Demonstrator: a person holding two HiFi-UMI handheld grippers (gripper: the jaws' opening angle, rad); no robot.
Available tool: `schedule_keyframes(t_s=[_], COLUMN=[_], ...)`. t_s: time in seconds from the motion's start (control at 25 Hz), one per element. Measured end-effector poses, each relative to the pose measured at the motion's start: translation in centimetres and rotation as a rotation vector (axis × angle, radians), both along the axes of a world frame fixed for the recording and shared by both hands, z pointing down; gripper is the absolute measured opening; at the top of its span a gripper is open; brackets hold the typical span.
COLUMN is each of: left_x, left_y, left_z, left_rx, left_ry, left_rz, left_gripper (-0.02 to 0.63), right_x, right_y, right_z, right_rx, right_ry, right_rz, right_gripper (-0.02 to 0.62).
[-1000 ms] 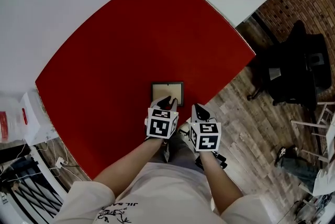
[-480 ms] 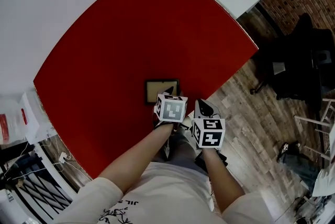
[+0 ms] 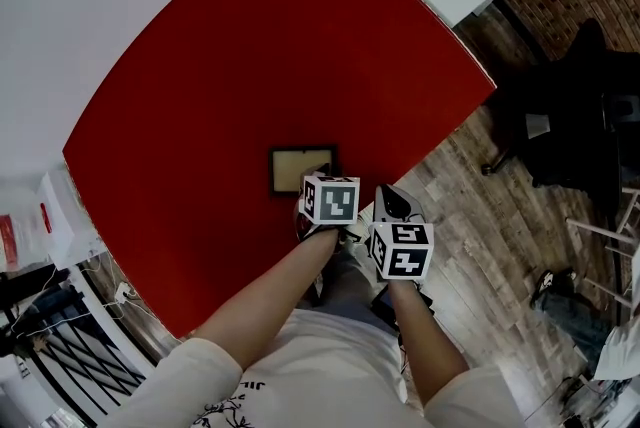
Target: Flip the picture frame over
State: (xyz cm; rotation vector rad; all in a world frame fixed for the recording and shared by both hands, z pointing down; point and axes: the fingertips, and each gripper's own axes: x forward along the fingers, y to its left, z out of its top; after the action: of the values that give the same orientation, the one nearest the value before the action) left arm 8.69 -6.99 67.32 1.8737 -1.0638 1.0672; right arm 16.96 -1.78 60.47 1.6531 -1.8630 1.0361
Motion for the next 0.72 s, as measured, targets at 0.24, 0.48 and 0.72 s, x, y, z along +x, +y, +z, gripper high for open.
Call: schedule_keyframes(t_s=[0.24, 0.48, 0.72], left_x=[0.07, 0.01, -0.52], left_y=[-0.08, 0.03, 0.01], left_z=[-0.01, -0.04, -0.12], left_rx=[0.017, 0.019, 0.021], left_ry=[-0.03, -0.026, -0.012], left_rz=[-0.033, -0.055, -0.085], left_gripper=[0.082, 0.055, 0.049], right_x=[0.26, 0.59, 0.31], right_y=[0.02, 0.1, 0.02], right_z=[0.22, 0.32, 0.35], right_rx=[0.0, 0.0, 0.002], right_ry=[-0.014, -0.018, -0.019], right_rz=[-0.013, -0.022, -0.034], right_gripper=[0.005, 0.005, 0.005])
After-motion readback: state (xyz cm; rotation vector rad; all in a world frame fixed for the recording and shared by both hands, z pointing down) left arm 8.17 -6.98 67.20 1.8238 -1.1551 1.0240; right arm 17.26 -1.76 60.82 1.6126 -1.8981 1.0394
